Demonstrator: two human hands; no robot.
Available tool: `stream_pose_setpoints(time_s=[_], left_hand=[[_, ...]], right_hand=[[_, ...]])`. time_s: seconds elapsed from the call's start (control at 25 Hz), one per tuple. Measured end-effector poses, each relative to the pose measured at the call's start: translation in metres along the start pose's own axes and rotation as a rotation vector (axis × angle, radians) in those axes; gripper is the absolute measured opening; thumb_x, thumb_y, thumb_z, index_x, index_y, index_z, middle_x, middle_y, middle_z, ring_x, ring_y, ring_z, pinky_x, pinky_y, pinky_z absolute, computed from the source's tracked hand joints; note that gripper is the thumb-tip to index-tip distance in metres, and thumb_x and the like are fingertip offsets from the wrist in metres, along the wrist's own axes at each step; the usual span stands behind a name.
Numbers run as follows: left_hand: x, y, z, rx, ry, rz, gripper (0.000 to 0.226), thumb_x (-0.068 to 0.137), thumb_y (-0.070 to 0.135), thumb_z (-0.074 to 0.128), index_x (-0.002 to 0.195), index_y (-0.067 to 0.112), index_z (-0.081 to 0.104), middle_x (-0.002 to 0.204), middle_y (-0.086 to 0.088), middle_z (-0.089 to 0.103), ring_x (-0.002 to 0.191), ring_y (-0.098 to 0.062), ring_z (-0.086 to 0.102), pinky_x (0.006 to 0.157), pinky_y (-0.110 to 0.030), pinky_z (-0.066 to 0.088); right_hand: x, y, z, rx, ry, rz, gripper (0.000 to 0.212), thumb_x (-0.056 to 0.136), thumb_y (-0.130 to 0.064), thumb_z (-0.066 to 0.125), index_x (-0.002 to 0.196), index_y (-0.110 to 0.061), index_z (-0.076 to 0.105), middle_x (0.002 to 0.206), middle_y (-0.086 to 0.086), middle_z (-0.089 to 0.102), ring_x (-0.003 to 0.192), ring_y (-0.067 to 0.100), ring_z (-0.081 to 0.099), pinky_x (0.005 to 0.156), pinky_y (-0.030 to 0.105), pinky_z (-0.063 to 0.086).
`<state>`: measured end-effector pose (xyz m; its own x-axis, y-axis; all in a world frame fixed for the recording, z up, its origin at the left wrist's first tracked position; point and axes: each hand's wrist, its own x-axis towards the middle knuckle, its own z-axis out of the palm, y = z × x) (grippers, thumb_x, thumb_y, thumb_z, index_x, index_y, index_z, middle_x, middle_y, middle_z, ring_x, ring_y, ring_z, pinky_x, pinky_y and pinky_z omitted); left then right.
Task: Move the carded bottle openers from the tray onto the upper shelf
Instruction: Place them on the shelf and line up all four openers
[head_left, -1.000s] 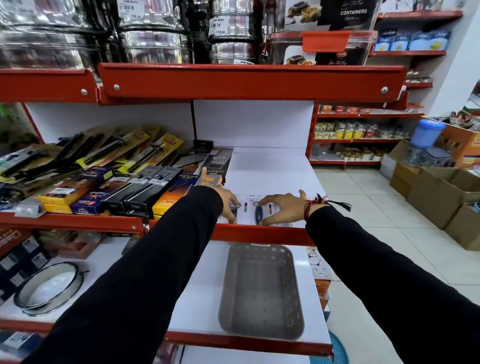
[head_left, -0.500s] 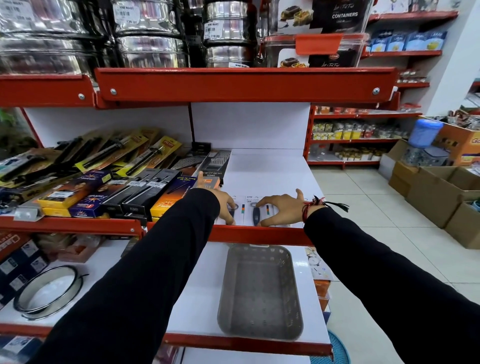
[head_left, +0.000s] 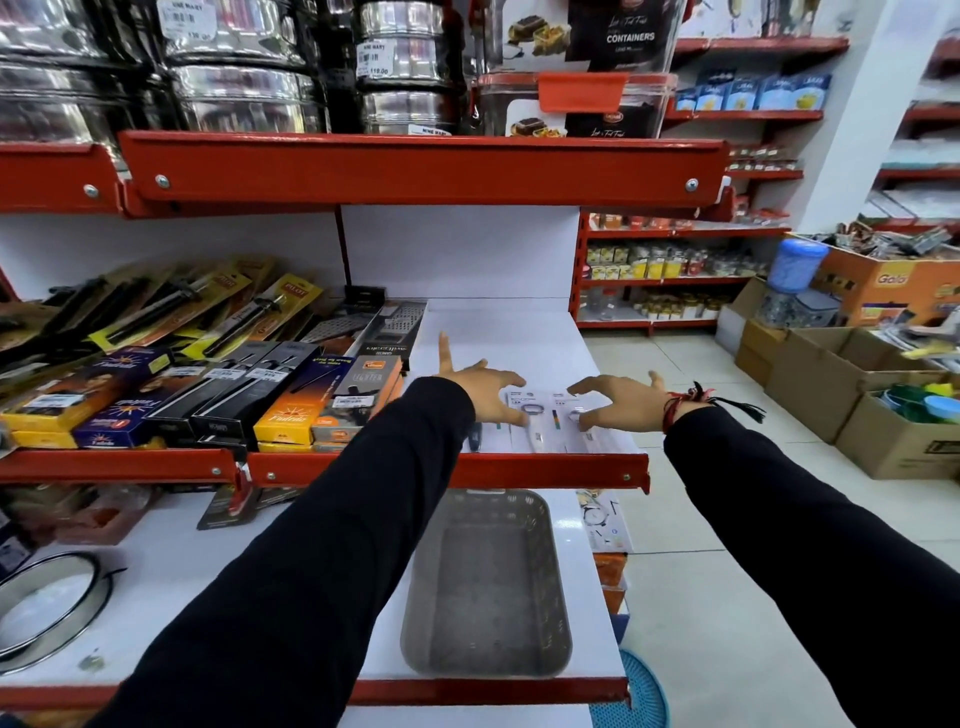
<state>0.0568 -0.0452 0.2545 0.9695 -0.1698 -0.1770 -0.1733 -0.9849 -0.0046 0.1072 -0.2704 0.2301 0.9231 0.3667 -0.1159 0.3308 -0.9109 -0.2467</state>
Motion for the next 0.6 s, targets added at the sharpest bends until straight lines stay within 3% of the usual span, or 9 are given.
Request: stream_pose_setpoints(time_s=[0.2,0.6], left_hand=[[0.013,0.021,0.015,0.070,-0.060,0.054,0.081,0.082,0.078,0.048,0.152,0.041,0.033,0.163,0.006,0.033,0.157,-0.022,0.007,0.104,-0.070,-0.031],[0.015,0.009,0.023,-0.003,-0.060,0.022,0.078,0.081,0.074,0.055,0.150,0.044,0.036,0.161,0.007,0.036,0.157,-0.020,0.008,0.105,-0.070,-0.030]], right_hand=[[-0.007,0.017,0.005,-0.006,-0.110,0.007,0.061,0.080,-0.051,0.063,0.138,-0.048,0.045,0.158,-0.012,0.035,0.147,0.021,0.031,0.115,0.063,-0.004],[-0.001,0.023,0.011,0.008,-0.099,0.011,0.058,0.080,-0.057,0.061,0.135,-0.055,0.044,0.157,-0.014,0.036,0.145,0.022,0.033,0.114,0.064,-0.004]])
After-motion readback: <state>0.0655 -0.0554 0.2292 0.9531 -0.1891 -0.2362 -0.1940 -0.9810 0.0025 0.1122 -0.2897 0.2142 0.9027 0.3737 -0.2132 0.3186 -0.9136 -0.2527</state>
